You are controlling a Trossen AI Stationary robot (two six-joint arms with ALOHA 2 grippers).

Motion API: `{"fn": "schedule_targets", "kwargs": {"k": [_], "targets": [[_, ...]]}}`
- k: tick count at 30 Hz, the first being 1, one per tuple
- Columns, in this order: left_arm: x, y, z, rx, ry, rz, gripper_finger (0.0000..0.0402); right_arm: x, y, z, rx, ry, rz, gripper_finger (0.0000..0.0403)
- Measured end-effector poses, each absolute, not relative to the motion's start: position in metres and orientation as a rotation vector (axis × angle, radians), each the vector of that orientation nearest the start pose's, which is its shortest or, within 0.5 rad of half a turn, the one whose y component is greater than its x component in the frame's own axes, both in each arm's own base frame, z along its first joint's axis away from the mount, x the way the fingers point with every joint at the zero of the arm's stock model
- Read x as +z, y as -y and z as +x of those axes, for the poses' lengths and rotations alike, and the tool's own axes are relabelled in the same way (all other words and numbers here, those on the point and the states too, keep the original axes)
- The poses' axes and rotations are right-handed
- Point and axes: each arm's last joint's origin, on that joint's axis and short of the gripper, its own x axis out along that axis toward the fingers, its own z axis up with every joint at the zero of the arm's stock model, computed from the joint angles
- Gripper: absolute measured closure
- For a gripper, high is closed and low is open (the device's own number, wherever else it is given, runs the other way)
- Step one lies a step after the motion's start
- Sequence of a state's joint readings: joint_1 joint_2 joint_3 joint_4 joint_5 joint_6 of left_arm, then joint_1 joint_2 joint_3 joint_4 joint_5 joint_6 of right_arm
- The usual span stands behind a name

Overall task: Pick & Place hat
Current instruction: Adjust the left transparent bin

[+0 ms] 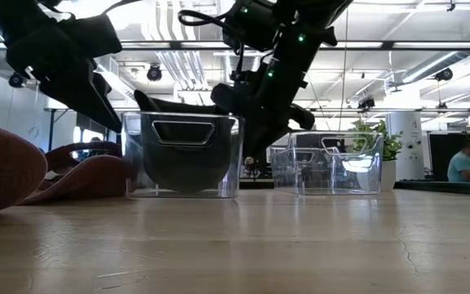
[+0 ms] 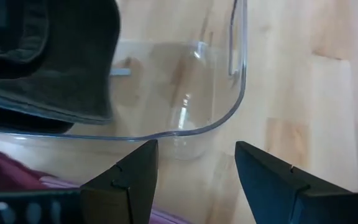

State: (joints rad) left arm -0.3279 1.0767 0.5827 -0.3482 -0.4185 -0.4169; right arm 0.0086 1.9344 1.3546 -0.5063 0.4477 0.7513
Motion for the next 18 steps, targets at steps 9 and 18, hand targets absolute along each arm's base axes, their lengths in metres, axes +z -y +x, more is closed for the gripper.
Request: {"fn": "schedule_targets", "kwargs": {"k": [9,18], "targets": [[0.202,0.048,0.194,0.345,-0.727,-0.081,0.0193,0.209,-0.007,0.388,-0.697,-0.828,0.404,0.0287],[0.202,0.038,0.194,0.427,-0.751,-0.119,0.0193,0.239,-0.023,0.368,-0.641,-0.845,0.342,0.0287]]}}
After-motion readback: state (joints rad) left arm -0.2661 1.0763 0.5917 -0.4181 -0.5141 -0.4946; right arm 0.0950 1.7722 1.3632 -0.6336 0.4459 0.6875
